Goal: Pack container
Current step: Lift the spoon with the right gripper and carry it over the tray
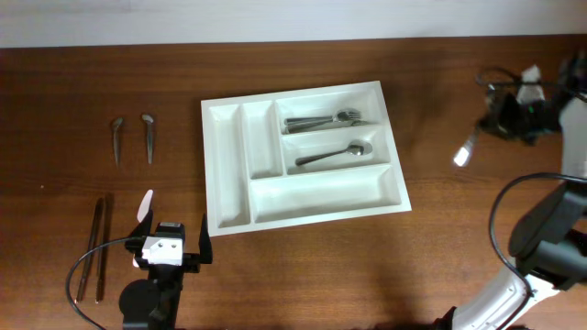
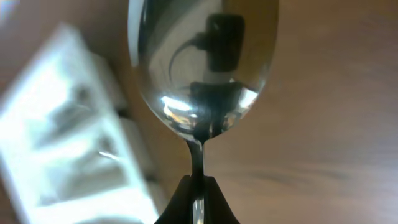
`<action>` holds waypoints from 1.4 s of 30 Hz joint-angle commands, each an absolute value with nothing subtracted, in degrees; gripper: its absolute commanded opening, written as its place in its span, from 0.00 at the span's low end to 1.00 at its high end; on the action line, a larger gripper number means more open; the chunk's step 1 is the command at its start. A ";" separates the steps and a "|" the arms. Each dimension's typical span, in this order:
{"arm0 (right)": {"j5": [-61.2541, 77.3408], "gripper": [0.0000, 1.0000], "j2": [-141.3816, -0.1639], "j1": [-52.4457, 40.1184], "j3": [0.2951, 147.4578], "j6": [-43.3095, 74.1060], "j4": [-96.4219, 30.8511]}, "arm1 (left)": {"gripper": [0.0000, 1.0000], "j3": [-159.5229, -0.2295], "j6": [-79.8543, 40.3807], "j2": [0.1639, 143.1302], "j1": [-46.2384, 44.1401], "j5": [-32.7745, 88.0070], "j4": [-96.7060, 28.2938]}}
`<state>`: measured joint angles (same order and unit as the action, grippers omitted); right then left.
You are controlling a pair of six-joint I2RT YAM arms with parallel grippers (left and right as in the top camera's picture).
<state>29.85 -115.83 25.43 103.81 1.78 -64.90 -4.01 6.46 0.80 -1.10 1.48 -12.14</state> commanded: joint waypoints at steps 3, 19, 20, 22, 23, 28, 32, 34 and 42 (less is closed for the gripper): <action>36.67 0.04 -115.59 16.56 105.36 22.72 -58.98 | 0.99 -3.62 7.38 0.36 -0.84 1.72 -11.94; 28.01 0.04 -115.59 -3.70 105.34 78.89 -59.53 | 0.99 -3.62 7.38 0.36 -0.84 1.69 -11.94; 25.91 0.04 -115.59 -4.67 105.34 80.62 -60.60 | 0.99 -3.62 7.38 0.36 -0.84 1.69 -11.94; 23.46 0.04 -115.59 -6.22 105.34 82.08 -61.56 | 0.99 -3.62 7.38 0.36 -0.84 1.69 -11.92; 22.74 0.04 -115.59 -6.90 105.34 82.17 -61.71 | 0.99 -3.62 7.38 0.36 -0.84 1.72 -11.94; 19.14 0.04 -115.59 -8.75 105.32 82.48 -63.88 | 0.99 -3.62 7.38 0.36 -0.84 1.72 -11.92; 15.77 0.04 -115.59 -8.99 105.32 82.61 -65.28 | 0.99 -3.62 7.38 0.36 -0.84 1.72 -11.94; 14.06 0.04 -115.59 -8.97 105.32 82.59 -65.58 | 0.99 -3.62 7.38 0.36 -0.84 1.72 -11.92; 10.09 0.04 -115.55 -8.93 105.34 82.59 -64.29 | 0.99 -3.62 7.38 0.36 -0.84 1.69 -11.94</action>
<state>14.26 -115.83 -8.69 104.16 81.97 -64.71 -4.01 6.46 0.80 -1.10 1.48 -12.14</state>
